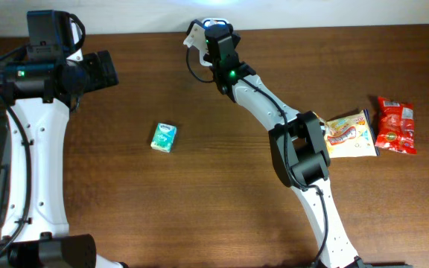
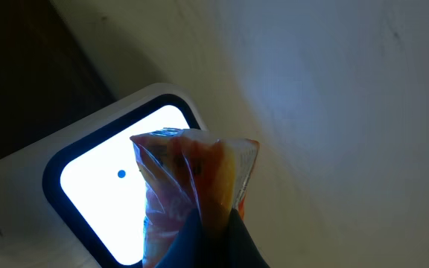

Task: Scan the item barcode
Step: 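Hold the orange box in front of the scanner window, then move the orange box right and release it by the wipes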

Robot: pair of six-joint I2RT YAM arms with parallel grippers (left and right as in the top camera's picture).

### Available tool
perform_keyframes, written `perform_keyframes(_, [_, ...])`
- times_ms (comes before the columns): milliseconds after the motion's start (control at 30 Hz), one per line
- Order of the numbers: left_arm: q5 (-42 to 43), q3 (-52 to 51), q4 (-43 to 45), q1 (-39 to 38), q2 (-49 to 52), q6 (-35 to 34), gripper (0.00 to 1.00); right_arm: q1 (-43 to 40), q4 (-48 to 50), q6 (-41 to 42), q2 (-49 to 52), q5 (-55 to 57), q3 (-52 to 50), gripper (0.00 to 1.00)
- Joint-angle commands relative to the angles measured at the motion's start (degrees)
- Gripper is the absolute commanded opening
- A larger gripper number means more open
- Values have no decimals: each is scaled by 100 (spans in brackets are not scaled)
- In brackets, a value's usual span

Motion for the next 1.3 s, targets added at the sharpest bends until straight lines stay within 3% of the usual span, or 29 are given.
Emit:
perform_keyframes(0, [0,-22,9,7,13,31,99,-26,2,-7,33,-68,-26,4])
perform_keyframes(167, [0,-22,9,7,13,31,99,118,-4,-852,-9,-11,-26,4])
perform_keyframes(333, [0,-22,7,7,13,31,99,267,-560,-256,-584,-306,-26,4])
perform_keyframes(433, [0,-22,9,7,13,31,99,280,-1561,0,-1097,-890,-26,4])
perform_keyframes(600, [0,-22,9,7,13,31,99,225,-3571,1281,-2111,-2061,-26,4])
perform_keyframes(867, [0,-22,7,7,13,31,99,-223,-6524,4734,-3379,-2468,-26,4])
perform_keyframes(1033, [0,-22,9,7,13,31,99,-903,-8483,5410,-3309,-2398,-28,4])
perform_keyframes(1267, [2,-22,7,7,13,31,99,-2192,-9549,7193,-2774,-1078,-39,4])
